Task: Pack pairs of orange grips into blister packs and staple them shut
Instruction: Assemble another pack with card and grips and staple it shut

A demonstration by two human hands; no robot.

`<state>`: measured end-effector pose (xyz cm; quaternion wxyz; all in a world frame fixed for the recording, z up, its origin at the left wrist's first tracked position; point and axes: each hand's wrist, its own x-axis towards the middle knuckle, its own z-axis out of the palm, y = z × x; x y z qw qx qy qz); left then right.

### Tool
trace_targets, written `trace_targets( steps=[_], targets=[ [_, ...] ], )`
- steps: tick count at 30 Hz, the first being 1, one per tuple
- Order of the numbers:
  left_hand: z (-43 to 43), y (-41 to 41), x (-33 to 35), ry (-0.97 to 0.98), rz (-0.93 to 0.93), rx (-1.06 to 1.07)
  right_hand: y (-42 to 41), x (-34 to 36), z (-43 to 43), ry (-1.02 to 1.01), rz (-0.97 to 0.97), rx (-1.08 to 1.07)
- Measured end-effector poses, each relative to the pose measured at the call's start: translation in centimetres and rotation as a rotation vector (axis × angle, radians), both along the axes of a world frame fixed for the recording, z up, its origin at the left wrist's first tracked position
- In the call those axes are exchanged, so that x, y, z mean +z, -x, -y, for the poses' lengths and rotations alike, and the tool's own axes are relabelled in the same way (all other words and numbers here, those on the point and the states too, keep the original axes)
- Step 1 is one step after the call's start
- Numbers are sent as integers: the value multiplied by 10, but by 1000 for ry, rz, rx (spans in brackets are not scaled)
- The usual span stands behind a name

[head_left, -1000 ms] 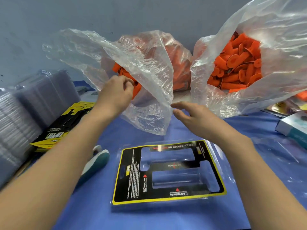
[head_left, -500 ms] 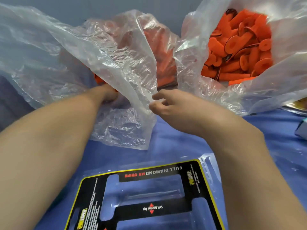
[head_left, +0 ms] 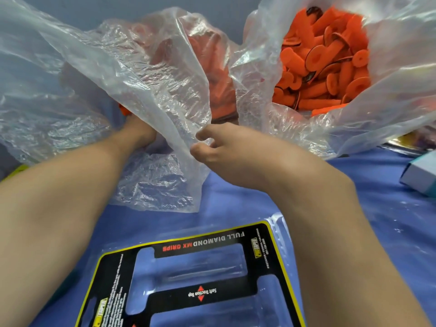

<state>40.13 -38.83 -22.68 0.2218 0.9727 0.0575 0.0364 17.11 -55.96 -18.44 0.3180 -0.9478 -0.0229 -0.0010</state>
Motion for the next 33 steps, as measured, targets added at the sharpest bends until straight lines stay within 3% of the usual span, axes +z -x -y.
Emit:
trace_targets(
  steps=[3,6,8,12,16,18,21,25,33],
  targets=[
    [-8,6,3,-82,66,-142,0,-1,-4,-2,-13,8],
    [-18,9,4,-37,202,-225,2,0,-5,11,-18,13],
    [-24,18,16,158,296,-184,5,2,-5,11,-4,18],
    [-34,43,73,775,403,78,16,7,-7,-2,167,-2],
    [-53,119,96,1023,349,137,33,9,-22,-228,476,-26],
    [-67,166,85,1047,367,81,39,12,-23,-294,560,-31],
    [-77,231,64,1068,372,-239,49,18,-24,-424,627,-29],
    [-68,288,52,873,234,-654,78,12,-47,-707,565,40],
    [-71,300,32,713,267,-636,107,-13,-66,-938,388,106]
  ],
)
